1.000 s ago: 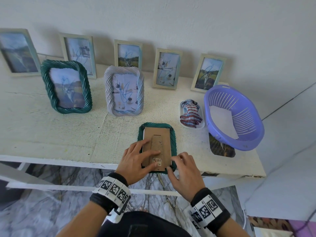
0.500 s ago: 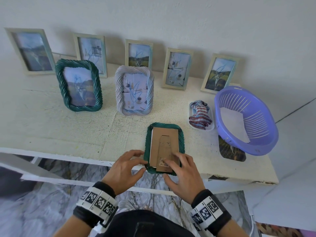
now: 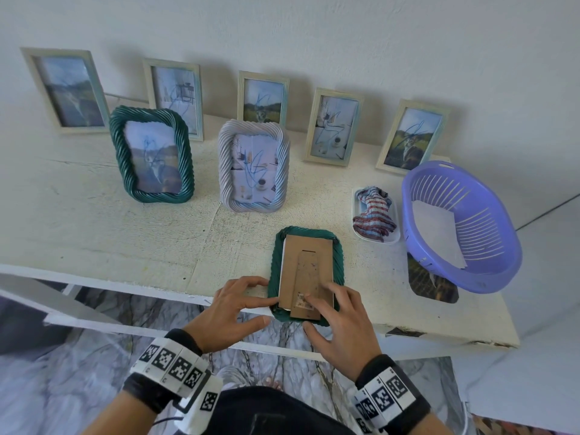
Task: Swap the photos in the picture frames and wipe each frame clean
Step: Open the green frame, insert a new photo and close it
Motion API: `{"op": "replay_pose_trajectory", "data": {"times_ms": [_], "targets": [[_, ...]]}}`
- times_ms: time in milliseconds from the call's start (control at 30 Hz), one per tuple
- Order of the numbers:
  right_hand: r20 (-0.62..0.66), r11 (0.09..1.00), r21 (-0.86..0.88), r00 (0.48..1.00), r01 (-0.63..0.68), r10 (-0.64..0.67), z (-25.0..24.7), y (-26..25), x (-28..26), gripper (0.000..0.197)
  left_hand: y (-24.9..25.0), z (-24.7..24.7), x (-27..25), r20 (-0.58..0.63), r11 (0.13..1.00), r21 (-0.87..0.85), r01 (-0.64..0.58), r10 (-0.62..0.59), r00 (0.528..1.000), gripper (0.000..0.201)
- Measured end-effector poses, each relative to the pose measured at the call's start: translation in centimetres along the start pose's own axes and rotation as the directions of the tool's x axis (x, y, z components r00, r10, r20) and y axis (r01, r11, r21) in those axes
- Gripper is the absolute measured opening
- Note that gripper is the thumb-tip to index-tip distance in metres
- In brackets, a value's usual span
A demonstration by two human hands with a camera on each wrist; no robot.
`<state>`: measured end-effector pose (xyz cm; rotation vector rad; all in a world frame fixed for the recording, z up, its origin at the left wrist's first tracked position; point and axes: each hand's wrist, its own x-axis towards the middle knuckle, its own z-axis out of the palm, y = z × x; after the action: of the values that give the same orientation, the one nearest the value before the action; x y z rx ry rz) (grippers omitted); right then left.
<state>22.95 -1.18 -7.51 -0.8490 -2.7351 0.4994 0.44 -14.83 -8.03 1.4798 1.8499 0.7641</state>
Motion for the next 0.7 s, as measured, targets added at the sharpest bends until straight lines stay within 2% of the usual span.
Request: {"op": "replay_pose_trajectory", "data": {"times_ms": [133,467,600,700], "targets": [[-0.001,1.000,0.019,1.000,0.007,-0.007,0.0,0.1,-0.1,0.040,-0.2,0.3,-0.2,-0.077,1.000,0.001,-0.025,0.025,0.997,0.041],[0.009,1.000,0.029,1.000,0.009,-0.009,0.0,0.2,0.0,0.041,0.5,0.5,-0.1,-0.097,1.000,0.025,-0.014,0.017,0.995,0.036],[0.022,1.000,0.012,1.000,0.010,-0.010,-0.3,0.0,0.3,0.041,0.6,0.1,0.2,-0.095,0.997,0.069,-0.030,0.037,0.995,0.034],[0.034,1.000,0.007,0.999,-0.003,0.003,-1.3,-0.2,1.2,0.041,1.2,-0.7,1.8,-0.165,0.990,0.137,-0.028,0.051,0.985,0.036]]}}
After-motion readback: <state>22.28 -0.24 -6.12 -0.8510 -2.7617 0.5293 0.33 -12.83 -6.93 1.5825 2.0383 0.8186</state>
